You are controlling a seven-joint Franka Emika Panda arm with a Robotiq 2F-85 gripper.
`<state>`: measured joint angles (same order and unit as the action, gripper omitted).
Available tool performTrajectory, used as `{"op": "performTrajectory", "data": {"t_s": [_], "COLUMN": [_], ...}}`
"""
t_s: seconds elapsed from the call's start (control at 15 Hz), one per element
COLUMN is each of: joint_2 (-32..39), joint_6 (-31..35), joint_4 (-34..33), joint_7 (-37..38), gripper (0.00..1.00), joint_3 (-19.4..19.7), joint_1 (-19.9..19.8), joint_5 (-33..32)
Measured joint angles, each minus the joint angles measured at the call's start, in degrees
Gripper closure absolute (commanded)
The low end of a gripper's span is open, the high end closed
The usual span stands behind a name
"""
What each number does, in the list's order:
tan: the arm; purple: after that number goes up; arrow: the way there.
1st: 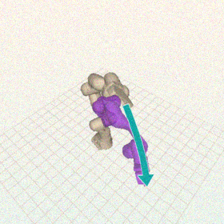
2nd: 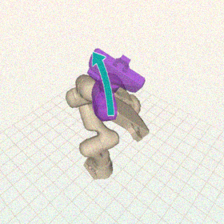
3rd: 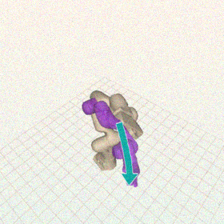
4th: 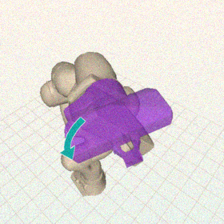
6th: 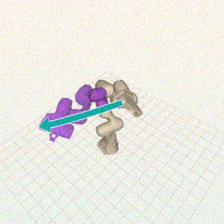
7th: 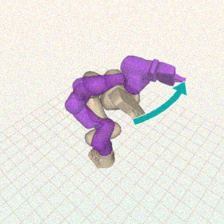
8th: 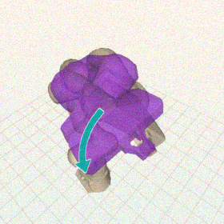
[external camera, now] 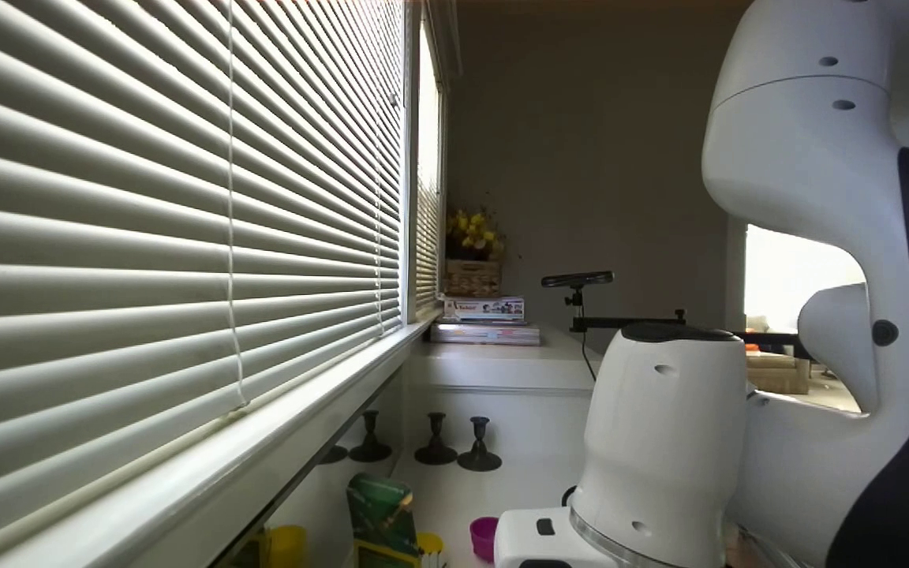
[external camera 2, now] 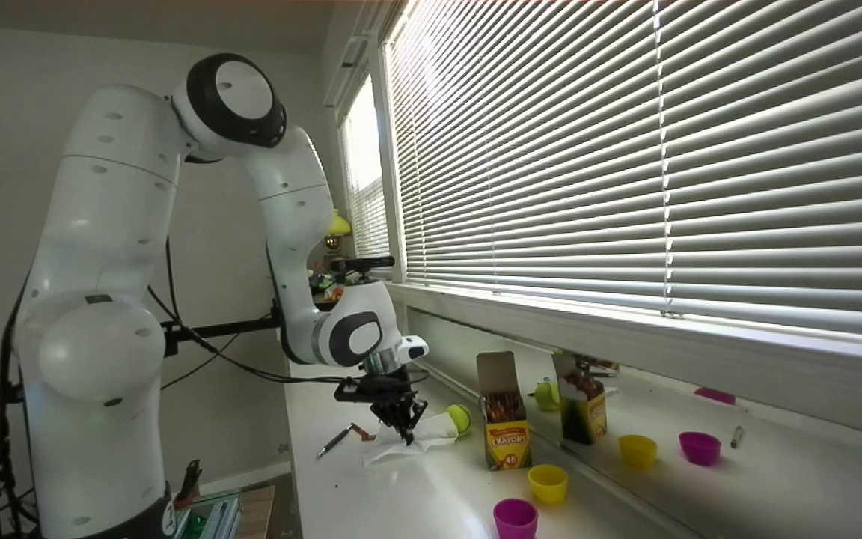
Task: Use the white napkin to wipe the counter.
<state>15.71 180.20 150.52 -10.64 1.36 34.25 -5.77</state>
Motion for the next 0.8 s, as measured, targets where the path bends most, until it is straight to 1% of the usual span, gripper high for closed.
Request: {"op": "performTrajectory", "data": {"t_s": [0.27, 0.47, 0.6, 0.8], "joint_2": [0.0, -0.1, -0.2, -0.5], "joint_6": [1.0, 2.4, 3.0, 4.0], "joint_4": [0.4, 1.2, 1.8, 2.7], "joint_7": [-0.1, -0.2, -0.3, -1.1], "gripper": [1.00, 1.00, 1.00, 1.00], "joint_3": [-0.3, 0.5, 2.1, 6.6], "joint_1": [0.4, 0.4, 0.3, 0.3], "joint_5": [0.0, 0.0, 0.0, 0.0]}}
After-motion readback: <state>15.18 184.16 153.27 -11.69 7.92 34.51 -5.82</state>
